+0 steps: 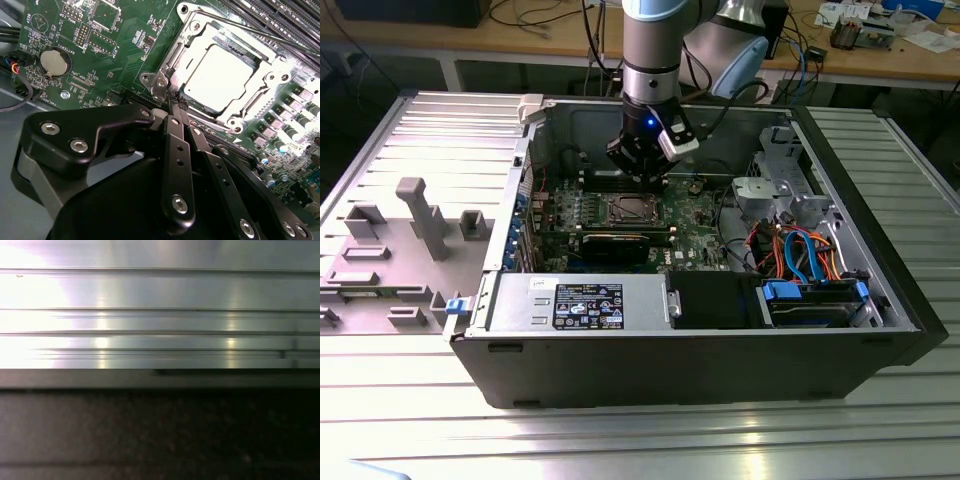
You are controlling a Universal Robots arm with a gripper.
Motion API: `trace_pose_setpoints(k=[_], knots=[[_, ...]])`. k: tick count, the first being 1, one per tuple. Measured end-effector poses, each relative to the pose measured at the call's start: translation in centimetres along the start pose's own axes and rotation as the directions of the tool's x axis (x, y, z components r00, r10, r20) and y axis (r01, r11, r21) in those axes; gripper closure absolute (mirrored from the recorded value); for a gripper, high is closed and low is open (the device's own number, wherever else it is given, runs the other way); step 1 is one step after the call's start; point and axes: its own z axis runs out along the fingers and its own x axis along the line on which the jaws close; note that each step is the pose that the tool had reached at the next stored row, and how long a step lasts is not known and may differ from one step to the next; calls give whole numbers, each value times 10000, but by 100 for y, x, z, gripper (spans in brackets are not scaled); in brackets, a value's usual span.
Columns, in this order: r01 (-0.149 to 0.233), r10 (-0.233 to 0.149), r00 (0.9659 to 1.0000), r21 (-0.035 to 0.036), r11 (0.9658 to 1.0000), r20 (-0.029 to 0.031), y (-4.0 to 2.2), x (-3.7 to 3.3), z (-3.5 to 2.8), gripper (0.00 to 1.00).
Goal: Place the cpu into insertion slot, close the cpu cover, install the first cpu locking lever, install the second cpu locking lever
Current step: 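Install the second cpu locking lever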
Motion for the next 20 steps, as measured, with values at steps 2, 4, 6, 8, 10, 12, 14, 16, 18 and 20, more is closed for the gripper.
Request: trace_pose_setpoints(k=[2,4,6,8,10,12,14,16,18,20], knots=[[0,0,10000,0,10000,0,0,0,0,89],[-2,2,10000,-1,10000,1,-3,1,1,89],[0,0,10000,0,10000,0,-13,1,0,89],[-1,1,10000,0,10000,-1,-37,1,0,89],[0,0,10000,1,10000,-1,-81,1,1,89],[0,0,10000,1,10000,-1,-97,1,-2,89],[-1,1,10000,-1,10000,0,-98,0,-22,89],[-1,1,10000,0,10000,0,-99,-1,-62,89],[0,0,10000,0,10000,0,-99,-3,-112,89],[0,0,10000,0,10000,0,-100,-4,-166,89]])
